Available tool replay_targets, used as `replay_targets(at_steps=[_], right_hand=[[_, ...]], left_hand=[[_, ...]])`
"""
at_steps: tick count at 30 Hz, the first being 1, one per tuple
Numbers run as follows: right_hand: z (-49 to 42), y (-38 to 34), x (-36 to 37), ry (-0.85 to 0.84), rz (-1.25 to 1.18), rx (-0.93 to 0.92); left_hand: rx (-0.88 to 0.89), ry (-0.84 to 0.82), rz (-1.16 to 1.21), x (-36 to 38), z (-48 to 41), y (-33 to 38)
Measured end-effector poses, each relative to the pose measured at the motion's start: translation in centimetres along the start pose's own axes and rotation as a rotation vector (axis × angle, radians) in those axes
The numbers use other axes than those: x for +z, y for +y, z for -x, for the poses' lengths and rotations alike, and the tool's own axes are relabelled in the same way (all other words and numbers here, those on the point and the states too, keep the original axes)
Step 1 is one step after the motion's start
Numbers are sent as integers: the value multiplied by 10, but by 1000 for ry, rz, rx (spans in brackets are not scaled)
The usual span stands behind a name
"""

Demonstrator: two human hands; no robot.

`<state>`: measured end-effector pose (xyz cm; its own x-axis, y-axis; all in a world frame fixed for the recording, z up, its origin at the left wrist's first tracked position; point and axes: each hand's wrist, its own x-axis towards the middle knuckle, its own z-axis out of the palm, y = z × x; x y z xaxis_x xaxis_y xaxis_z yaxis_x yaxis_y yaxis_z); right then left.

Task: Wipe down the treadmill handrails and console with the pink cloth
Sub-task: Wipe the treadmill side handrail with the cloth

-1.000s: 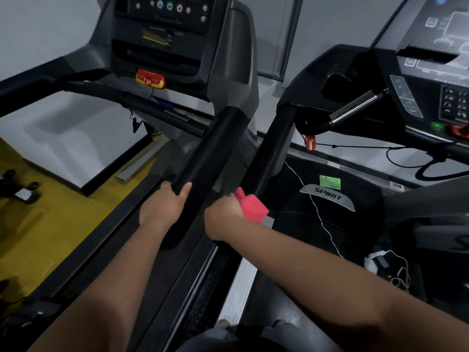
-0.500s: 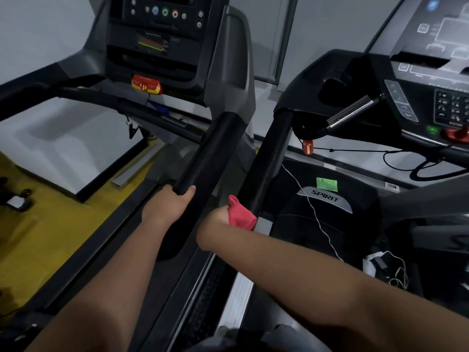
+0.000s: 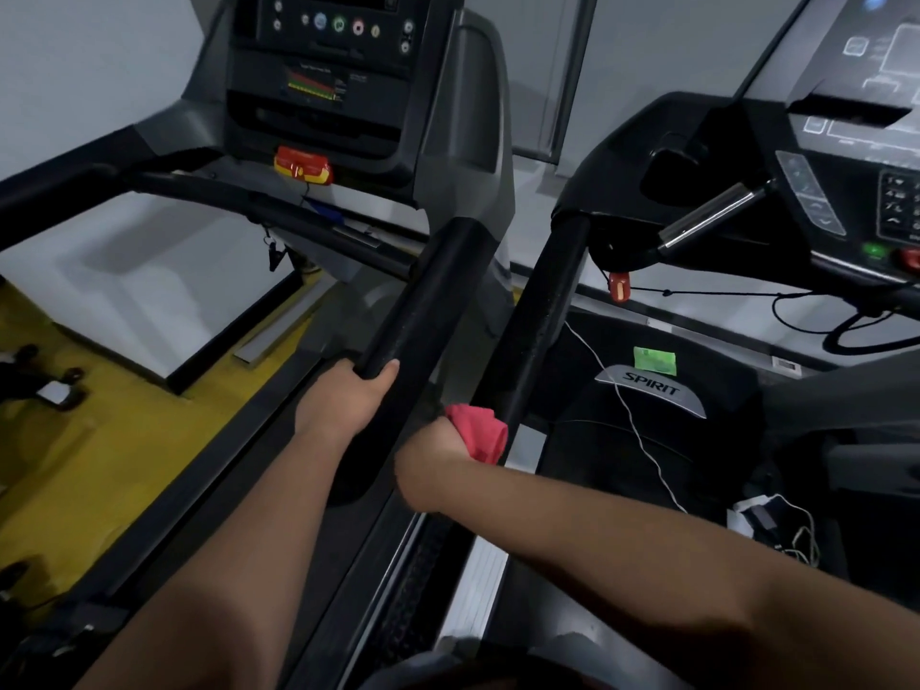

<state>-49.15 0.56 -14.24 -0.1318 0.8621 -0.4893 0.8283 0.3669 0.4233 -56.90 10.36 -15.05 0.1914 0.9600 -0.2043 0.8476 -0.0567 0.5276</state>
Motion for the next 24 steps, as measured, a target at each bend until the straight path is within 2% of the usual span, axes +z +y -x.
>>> replay_targets(at_steps=[2,7,11,14,16,20,24], right_hand=[[14,4,9,188,-166,44],[34,17,47,858,-525,122],[42,15,86,1098,-753,163],[46,1,108,1117,-1080,249],[48,-14,106,1048,-1400,376],[46,-23,83,1041,-1858,735],[35,-11,79,904,-2302,1074]], left_hand=[[2,0,-10,2,-2,-3],[25,52,-95,5,1,-4],[23,83,-143,6,4,1],[21,78,-136,6,6,2],[20,69,-122,6,6,1],[24,61,-109,6,5,1],[15,53,-110,7,7,1]])
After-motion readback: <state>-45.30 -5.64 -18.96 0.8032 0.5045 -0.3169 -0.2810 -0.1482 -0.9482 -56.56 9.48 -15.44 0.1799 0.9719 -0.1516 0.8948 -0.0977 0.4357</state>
